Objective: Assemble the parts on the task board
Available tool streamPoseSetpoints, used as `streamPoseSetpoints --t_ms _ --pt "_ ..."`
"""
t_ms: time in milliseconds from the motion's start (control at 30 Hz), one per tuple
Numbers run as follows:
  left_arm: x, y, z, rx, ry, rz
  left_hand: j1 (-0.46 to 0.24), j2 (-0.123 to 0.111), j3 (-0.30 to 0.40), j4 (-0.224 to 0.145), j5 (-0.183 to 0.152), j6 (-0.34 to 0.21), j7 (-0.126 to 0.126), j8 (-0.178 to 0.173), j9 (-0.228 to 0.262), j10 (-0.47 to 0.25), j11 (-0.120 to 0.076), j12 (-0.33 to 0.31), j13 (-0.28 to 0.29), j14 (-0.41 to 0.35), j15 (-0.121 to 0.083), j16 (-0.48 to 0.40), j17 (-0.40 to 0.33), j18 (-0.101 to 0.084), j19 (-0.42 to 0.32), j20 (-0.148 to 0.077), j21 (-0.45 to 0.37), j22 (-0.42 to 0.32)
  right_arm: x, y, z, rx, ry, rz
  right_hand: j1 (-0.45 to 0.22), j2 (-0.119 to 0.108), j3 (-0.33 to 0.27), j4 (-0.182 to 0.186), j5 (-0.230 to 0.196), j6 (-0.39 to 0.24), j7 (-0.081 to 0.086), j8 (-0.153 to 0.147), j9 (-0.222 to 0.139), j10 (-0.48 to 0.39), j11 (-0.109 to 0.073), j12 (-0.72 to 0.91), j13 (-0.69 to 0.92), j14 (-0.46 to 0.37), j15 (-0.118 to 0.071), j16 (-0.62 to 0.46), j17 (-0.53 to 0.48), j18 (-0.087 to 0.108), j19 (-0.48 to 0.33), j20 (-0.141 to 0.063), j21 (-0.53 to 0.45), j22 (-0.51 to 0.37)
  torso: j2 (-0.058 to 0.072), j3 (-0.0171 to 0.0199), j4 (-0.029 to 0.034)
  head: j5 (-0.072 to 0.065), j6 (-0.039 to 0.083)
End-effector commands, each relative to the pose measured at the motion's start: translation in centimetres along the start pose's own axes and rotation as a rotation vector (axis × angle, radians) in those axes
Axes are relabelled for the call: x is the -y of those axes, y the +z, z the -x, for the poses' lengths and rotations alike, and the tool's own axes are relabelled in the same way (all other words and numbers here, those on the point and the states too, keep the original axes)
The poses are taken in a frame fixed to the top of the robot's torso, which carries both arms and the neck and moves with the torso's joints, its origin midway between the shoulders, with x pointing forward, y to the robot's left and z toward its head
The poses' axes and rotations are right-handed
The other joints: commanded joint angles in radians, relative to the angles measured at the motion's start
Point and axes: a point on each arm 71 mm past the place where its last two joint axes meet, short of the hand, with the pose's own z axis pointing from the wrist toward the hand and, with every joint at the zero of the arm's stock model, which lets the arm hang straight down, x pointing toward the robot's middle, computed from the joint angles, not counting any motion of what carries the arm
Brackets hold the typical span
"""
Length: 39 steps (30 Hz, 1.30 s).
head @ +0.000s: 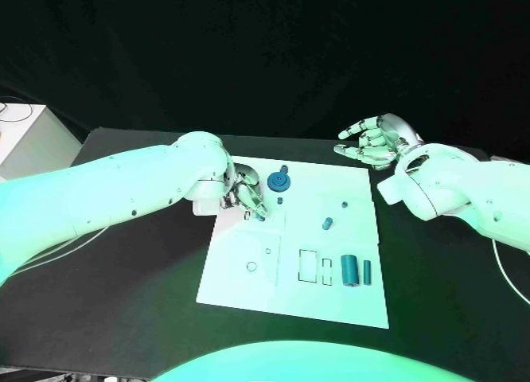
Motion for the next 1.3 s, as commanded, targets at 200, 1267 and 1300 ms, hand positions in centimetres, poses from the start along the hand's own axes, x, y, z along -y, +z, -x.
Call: streamPoseSetpoints --t_ms 200,1267,1300 --pt "0.03 0.14 -0.43 -0.04 0.021 0.003 0.008 0.006 0.218 -0.225 0.005 0.025 -0.018 0.007 0.002 0.004 -0.003 -0.001 0.001 0.106 -0.007 0.003 0.263 -0.015 0.004 0.0 0.005 0.035 -0.04 -0.01 -0.15 -0.015 -0.006 0.009 -0.004 -0.004 -0.004 0.0 0.004 -0.006 0.002 0.006 0.001 -0.002 -0.001 0.005 -0.001 0.051 0.003 -0.001 0.084 0.002 0.032 0.005 -0.007 0.163 0.0 -0.0003 0.0001 -0.001 -0.002" --pt "0.4 0.9 -0.48 -0.061 0.073 0.034 0.005 0.008 0.216 -0.225 0.008 0.03 -0.018 0.006 0.005 0.012 -0.003 0.007 0.01 0.106 -0.007 0.003 0.263 -0.015 0.004 0.0 0.005 0.035 -0.01 -0.03 -0.13 -0.013 -0.006 0.009 -0.004 -0.003 -0.005 -0.001 0.005 -0.007 0.002 0.008 0.001 -0.003 -0.001 0.005 -0.003 0.051 0.003 -0.001 0.084 0.002 0.032 0.004 -0.007 0.163 -0.001 0.0005 0.0002 -0.002 -0.007" --pt "0.44 0.94 -0.48 -0.062 0.074 0.035 0.002 0.011 0.213 -0.222 0.008 0.032 -0.019 0.007 0.007 0.015 -0.003 0.008 0.011 0.106 -0.007 0.003 0.263 -0.015 0.004 0.001 0.005 0.036 -0.02 -0.03 -0.14 -0.013 -0.006 0.009 -0.004 -0.003 -0.005 -0.001 0.005 -0.007 0.002 0.008 0.001 -0.003 -0.001 0.005 -0.003 0.051 0.003 -0.001 0.084 0.002 0.032 0.004 -0.007 0.163 -0.001 0.0008 0.0002 -0.002 -0.007"
